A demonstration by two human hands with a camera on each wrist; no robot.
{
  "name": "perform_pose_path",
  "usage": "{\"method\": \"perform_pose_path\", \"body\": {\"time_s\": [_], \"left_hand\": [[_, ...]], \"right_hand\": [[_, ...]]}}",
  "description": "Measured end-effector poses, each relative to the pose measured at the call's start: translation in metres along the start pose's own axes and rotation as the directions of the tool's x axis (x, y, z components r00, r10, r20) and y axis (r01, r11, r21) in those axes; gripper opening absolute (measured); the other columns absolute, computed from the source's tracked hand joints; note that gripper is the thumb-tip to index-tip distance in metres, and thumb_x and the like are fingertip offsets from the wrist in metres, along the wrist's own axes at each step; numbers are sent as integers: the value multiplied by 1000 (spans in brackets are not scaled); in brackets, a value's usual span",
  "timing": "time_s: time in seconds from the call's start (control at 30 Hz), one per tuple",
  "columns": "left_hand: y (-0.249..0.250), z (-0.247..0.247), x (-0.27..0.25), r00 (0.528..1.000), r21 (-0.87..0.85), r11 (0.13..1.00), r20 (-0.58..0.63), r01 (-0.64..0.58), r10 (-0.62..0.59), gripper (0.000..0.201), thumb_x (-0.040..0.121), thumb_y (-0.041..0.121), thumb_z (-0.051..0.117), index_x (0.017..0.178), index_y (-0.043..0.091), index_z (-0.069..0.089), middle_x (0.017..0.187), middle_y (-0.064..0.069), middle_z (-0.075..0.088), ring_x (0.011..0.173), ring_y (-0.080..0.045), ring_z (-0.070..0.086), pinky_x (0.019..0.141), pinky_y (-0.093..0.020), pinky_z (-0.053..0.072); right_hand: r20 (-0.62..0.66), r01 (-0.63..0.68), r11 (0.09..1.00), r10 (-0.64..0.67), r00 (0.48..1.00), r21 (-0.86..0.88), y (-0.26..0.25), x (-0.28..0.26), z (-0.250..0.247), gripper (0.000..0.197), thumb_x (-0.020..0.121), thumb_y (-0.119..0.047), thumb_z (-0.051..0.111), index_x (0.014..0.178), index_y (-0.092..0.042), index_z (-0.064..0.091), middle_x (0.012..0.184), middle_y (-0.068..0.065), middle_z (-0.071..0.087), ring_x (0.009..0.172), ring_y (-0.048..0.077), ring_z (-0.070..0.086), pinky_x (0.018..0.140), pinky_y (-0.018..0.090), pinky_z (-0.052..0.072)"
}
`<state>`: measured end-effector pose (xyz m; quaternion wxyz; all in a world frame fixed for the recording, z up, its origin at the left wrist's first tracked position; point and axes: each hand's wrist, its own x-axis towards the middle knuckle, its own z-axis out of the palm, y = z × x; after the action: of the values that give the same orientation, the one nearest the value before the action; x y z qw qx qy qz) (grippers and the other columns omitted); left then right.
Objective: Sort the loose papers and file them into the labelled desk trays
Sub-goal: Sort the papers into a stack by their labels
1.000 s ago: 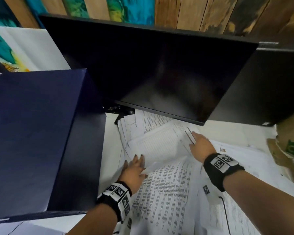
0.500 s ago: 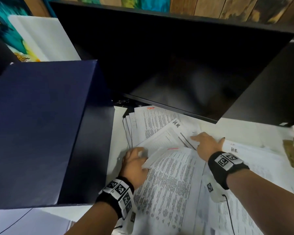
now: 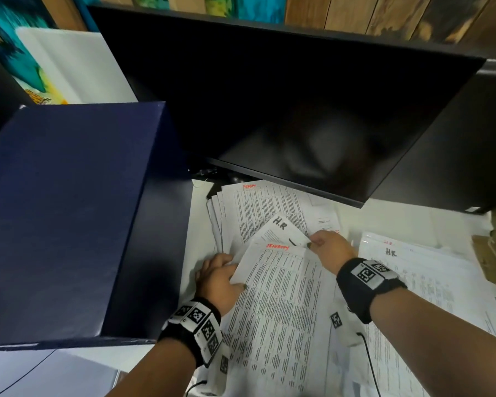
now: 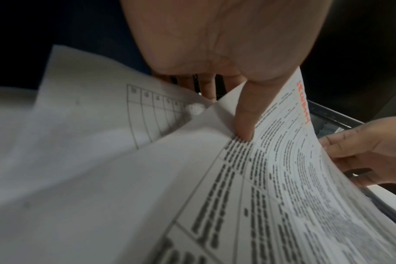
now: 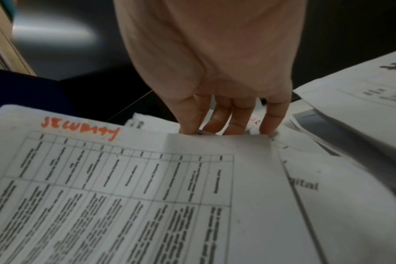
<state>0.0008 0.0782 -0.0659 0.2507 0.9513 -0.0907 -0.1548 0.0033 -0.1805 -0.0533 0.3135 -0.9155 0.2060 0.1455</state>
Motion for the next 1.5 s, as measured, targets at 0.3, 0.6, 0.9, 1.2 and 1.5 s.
{"method": "perform_pose_path", "body": {"time_s": [0.3, 0.6, 0.9, 1.2, 1.5], "left_hand": [[2, 0, 3, 994, -103, 990, -35, 101, -105, 32, 91, 40, 52, 116, 23, 62, 142, 1, 34, 132, -21, 26, 115, -36, 16], [-6, 7, 12, 997, -265, 963, -48, 45, -60, 26, 86, 31, 60, 112, 27, 62, 141, 8, 38, 132, -21, 37, 111, -42, 34], [22, 13, 14, 986, -257, 959, 140, 122, -88, 51, 95, 27, 50, 143, 28, 35, 154, 2, 26, 140, -22, 29, 116, -36, 24], [12, 19, 4, 976, -38, 983, 132, 181, -175, 50, 97, 32, 41, 145, 34, 27, 147, -1, 40, 131, -30, 40, 110, -38, 35], [4, 12, -9, 988, -84, 989, 101, 125, -116, 44, 96, 23, 44, 139, 33, 40, 133, 3, 55, 117, -21, 54, 100, -30, 42]], "right_hand": [[-284, 247, 948, -185, 941, 202, -44, -28, -37, 11, 98, -22, 44, 93, -24, 54, 78, -8, 57, 71, 7, 53, 62, 19, 41], [-594, 402, 911, -271, 757, 97, -67, -78, -154, 13, 97, -22, 46, 96, -25, 59, 82, -13, 56, 68, -1, 49, 60, 11, 35], [-763, 282, 957, -131, 633, 70, -9, -121, -241, 14, 96, -26, 46, 100, -27, 59, 93, -6, 58, 89, 12, 53, 81, 30, 42], [-352, 23, 992, -65, 934, -122, 87, -104, -213, 16, 97, -21, 46, 89, -19, 60, 84, 5, 63, 70, 19, 54, 67, 29, 38], [-201, -167, 949, 115, 973, -268, 145, -67, -146, 23, 98, -16, 39, 88, -32, 53, 98, 4, 64, 84, 22, 53, 83, 31, 40]]}}
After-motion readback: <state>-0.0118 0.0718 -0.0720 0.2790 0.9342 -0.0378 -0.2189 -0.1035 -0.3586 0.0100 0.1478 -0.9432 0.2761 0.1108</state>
